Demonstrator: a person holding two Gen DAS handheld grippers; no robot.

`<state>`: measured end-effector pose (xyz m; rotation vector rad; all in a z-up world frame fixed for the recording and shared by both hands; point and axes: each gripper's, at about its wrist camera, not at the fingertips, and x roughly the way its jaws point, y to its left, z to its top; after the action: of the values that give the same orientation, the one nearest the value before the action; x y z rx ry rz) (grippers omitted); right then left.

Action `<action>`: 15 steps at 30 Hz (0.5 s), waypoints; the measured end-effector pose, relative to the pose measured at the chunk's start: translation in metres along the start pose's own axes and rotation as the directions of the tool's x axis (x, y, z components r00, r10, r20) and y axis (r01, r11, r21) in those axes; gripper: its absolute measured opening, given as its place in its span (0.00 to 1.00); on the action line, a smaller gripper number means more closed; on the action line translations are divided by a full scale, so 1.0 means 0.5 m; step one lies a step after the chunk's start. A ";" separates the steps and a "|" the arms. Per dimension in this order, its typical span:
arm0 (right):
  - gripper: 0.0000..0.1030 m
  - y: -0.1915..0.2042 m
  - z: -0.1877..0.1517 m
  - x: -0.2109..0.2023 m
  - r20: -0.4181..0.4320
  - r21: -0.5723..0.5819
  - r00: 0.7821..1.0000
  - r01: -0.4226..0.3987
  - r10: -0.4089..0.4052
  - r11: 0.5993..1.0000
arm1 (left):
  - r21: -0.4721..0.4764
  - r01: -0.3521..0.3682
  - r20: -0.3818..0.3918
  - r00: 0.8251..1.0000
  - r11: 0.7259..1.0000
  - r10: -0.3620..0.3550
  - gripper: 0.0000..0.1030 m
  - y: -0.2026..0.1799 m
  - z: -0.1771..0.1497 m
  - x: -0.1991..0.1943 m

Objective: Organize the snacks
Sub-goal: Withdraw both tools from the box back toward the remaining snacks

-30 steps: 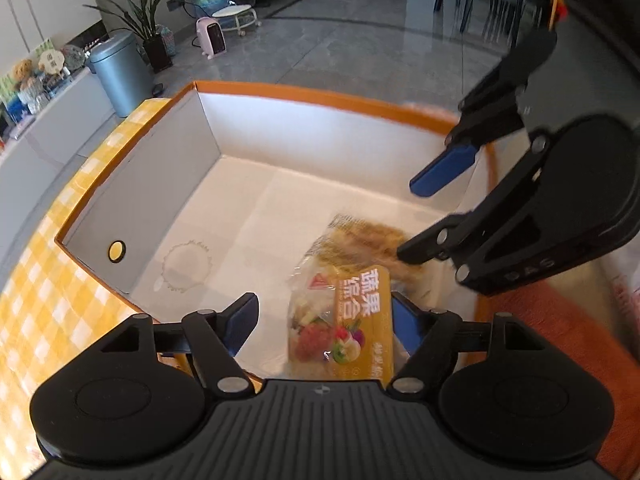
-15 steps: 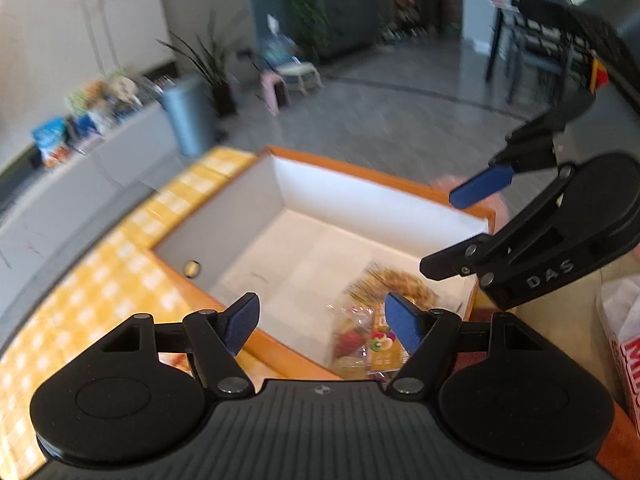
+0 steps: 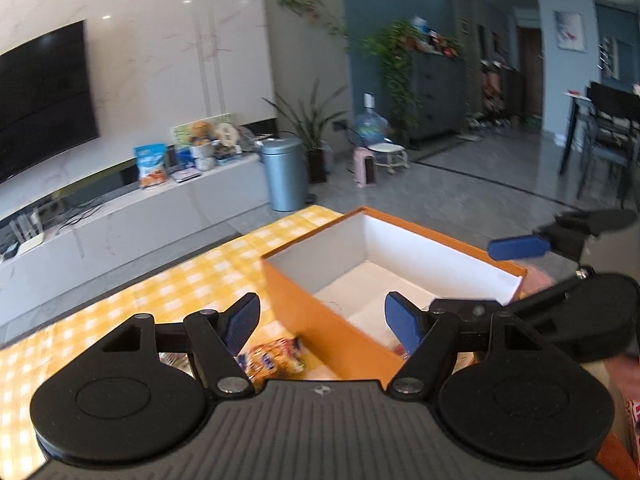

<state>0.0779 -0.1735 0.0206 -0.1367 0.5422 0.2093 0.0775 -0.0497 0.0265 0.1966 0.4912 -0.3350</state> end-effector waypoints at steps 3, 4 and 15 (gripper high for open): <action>0.77 0.036 -0.014 -0.007 0.031 0.002 0.999 -0.012 0.012 1.000 | -0.036 -0.034 -0.005 0.999 0.999 0.033 0.81 0.024 -0.026 -0.011; 0.77 0.047 -0.019 -0.008 0.039 0.004 0.999 -0.018 0.017 1.000 | -0.050 -0.041 -0.010 0.999 0.998 0.041 0.81 0.031 -0.036 -0.015; 0.77 0.150 -0.070 0.049 0.013 0.015 0.999 -0.051 0.051 0.999 | -0.179 -0.155 -0.076 0.987 0.971 0.144 0.81 0.126 -0.138 -0.028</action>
<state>0.0636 -0.1032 -0.0274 -0.1061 0.5351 0.2556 0.0589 0.0309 -0.0198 0.0631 0.5632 -0.1346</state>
